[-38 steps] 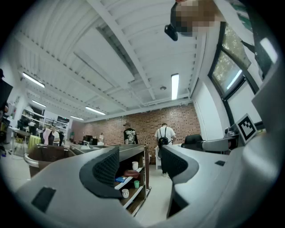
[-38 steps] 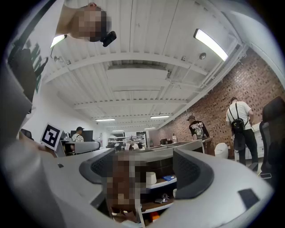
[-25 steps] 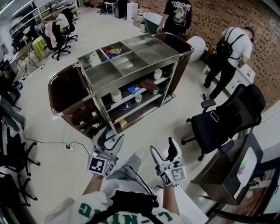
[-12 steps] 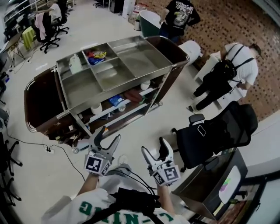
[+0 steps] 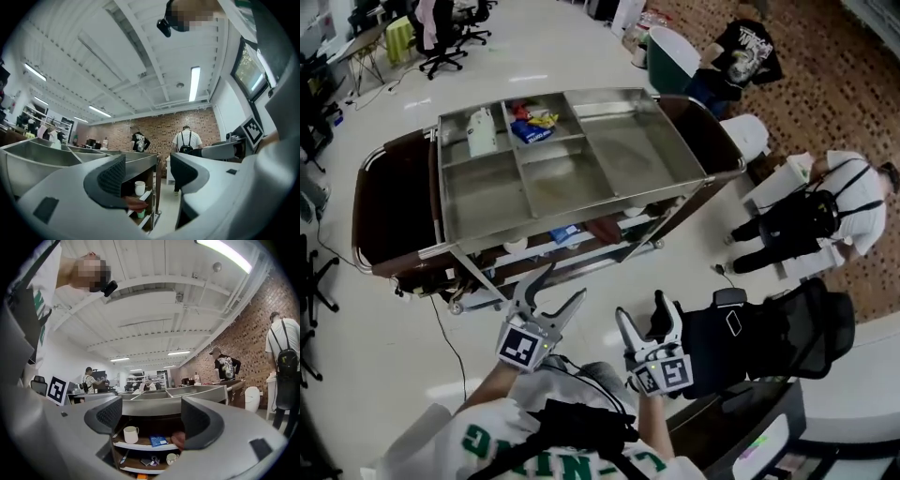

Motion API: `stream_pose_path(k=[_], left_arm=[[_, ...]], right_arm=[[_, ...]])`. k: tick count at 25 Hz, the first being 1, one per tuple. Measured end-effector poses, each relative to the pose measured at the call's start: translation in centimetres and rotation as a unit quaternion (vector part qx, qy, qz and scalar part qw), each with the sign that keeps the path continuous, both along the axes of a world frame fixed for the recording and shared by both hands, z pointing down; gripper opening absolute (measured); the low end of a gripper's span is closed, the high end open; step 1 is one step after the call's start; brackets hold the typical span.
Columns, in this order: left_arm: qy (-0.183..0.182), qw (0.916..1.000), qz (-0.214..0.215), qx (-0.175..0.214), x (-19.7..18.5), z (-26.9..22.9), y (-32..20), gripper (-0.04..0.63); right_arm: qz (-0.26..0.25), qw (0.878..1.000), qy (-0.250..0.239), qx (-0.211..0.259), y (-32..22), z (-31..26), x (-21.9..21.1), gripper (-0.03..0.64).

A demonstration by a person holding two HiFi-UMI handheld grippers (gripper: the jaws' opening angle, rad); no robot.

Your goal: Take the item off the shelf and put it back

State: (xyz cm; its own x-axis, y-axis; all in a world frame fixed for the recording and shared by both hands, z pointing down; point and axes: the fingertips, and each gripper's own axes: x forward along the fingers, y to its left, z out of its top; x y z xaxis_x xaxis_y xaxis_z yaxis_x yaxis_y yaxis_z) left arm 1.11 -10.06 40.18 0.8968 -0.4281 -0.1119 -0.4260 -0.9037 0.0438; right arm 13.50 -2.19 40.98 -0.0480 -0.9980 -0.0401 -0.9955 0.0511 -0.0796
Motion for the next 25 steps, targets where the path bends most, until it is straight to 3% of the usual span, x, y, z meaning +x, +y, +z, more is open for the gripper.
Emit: stream_pose_path(k=[6, 12, 15, 25], left_arm=[[-0.013, 0.9963, -0.085, -0.003, -2.7, 0.7, -2.3, 0.287], [0.017, 0.9799, -0.197, -0.025, -3.8, 0.2, -4.7, 0.287], [0.004, 0.9687, -0.248, 0.012, -2.7, 0.6, -5.1, 0.287], [-0.003, 0.9399, -0.341, 0.017, 3.9, -0.4, -0.5, 0.287]], right_arm=[[-0.063, 0.998, 0.003, 0.018, -4.6, -0.8, 0.8, 0.400], [-0.140, 0.990, 0.011, 0.033, -7.9, -1.2, 2.4, 0.400], [-0.182, 0.983, -0.004, 0.033, -9.1, -1.2, 3.7, 0.400], [-0.298, 0.953, -0.007, 0.054, -8.9, -1.6, 8.7, 0.399]])
